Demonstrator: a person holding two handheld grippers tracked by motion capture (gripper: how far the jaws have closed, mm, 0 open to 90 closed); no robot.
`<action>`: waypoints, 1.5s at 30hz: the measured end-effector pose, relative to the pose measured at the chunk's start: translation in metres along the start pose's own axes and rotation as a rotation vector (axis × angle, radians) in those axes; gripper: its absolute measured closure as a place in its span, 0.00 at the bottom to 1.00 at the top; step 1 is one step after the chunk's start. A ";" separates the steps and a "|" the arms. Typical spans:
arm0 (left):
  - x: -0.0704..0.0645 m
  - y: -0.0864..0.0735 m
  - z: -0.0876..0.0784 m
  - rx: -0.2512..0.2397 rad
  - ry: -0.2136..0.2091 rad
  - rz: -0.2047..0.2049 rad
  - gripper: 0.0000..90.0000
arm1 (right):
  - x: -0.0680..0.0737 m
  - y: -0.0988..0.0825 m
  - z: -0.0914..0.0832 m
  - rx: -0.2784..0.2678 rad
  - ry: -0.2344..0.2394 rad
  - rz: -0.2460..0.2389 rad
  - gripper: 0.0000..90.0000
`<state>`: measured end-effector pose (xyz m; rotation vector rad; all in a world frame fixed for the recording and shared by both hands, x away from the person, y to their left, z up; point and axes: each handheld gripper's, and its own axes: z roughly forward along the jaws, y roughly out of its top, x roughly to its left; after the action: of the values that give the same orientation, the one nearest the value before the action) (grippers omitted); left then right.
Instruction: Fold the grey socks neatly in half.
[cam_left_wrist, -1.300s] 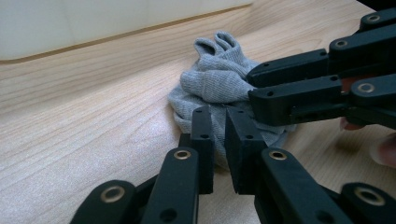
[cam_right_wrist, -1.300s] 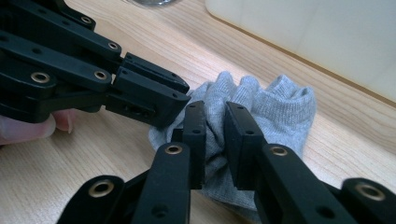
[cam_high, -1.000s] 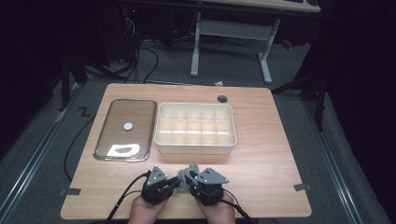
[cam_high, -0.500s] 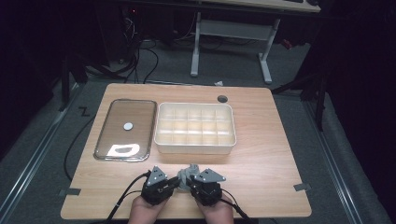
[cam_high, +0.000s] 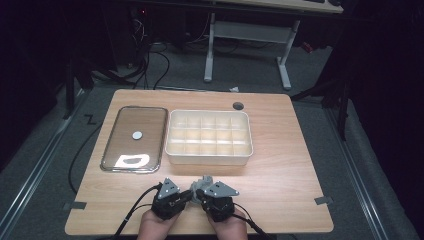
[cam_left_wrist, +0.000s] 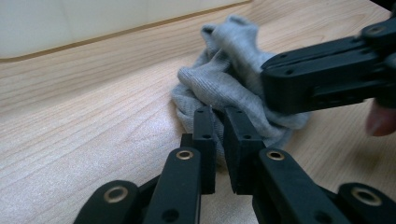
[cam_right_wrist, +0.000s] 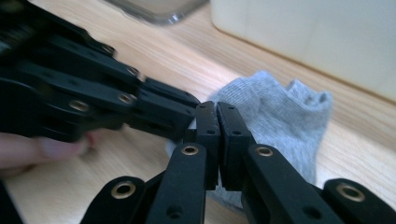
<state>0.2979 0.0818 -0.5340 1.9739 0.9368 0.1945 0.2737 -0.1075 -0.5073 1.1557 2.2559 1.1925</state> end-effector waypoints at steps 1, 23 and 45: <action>0.000 0.000 0.000 0.002 0.001 0.000 0.93 | 0.001 0.000 -0.001 -0.002 0.003 -0.001 0.99; 0.006 0.000 -0.004 -0.033 0.023 -0.048 0.93 | 0.002 -0.013 0.019 0.061 0.030 -0.004 0.99; -0.001 0.018 0.014 -0.068 -0.023 0.045 1.00 | 0.005 -0.014 0.019 0.054 0.025 -0.025 0.98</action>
<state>0.3136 0.0666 -0.5274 1.9319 0.8600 0.2259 0.2756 -0.0980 -0.5298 1.1358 2.3275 1.1487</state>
